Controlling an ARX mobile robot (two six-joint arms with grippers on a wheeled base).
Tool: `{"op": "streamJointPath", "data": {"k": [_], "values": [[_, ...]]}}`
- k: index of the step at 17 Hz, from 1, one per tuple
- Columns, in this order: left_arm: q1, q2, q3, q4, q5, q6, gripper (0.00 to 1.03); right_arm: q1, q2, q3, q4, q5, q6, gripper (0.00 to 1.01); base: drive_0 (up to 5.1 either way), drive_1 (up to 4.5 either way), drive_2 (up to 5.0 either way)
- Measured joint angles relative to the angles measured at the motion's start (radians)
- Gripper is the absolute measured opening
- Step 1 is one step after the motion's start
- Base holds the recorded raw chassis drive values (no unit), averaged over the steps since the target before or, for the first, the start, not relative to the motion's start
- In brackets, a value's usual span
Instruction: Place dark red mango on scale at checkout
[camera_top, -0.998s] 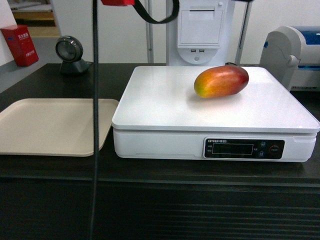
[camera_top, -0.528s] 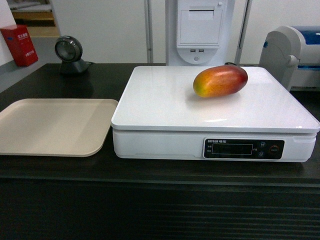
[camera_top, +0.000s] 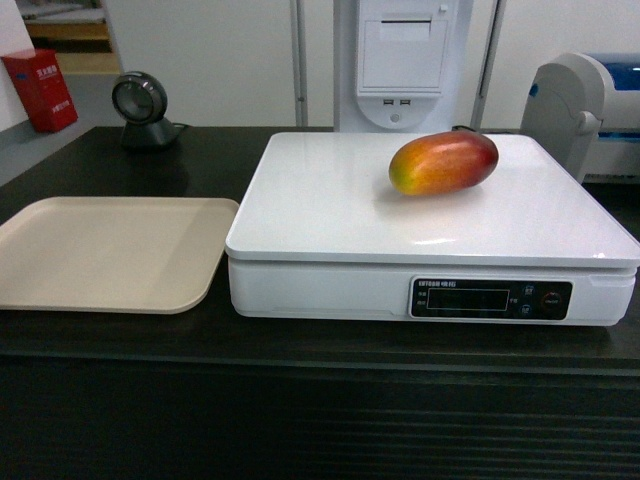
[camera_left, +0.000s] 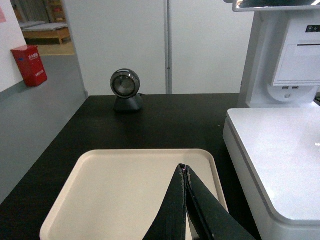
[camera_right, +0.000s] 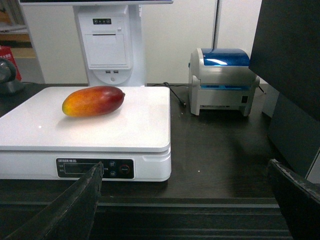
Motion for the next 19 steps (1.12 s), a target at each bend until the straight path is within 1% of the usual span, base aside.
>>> {"op": "streamJointPath", "data": {"k": [2,4,5,6,7,11,12,13,19], "values": [[0.017,-0.08,-0.082,0.0,0.034,0.0,0.02,0.0,0.0,0.0,0.0,0.0,0.0,0.98,0.0,0.0,0.0],[0.039,-0.162,-0.145,-0.021,0.05,0.0,0.02,0.0,0.0,0.0,0.0,0.0,0.0,0.98,0.0,0.0,0.0],[0.095,-0.204,-0.172,-0.037,0.109,0.0,0.02,0.0,0.0,0.0,0.0,0.0,0.0,0.98,0.0,0.0,0.0],[0.115,-0.246,-0.193,-0.056,0.112,0.0,0.02,0.0,0.0,0.0,0.0,0.0,0.0,0.98,0.0,0.0,0.0],[0.113,-0.288,-0.212,-0.076,0.121,0.0,0.02,0.0,0.0,0.0,0.0,0.0,0.0,0.98,0.0,0.0,0.0],[0.11,-0.449,-0.271,-0.185,0.123,0.0,0.02,0.0,0.0,0.0,0.0,0.0,0.0,0.98,0.0,0.0,0.0],[0.11,-0.463,-0.297,-0.143,0.123,0.0,0.02,0.0,0.0,0.0,0.0,0.0,0.0,0.98,0.0,0.0,0.0],[0.11,-0.488,-0.317,-0.167,0.123,0.0,0.02,0.0,0.0,0.0,0.0,0.0,0.0,0.98,0.0,0.0,0.0],[0.11,-0.73,-0.319,-0.397,0.123,0.0,0.02,0.0,0.0,0.0,0.0,0.0,0.0,0.98,0.0,0.0,0.0]]}}
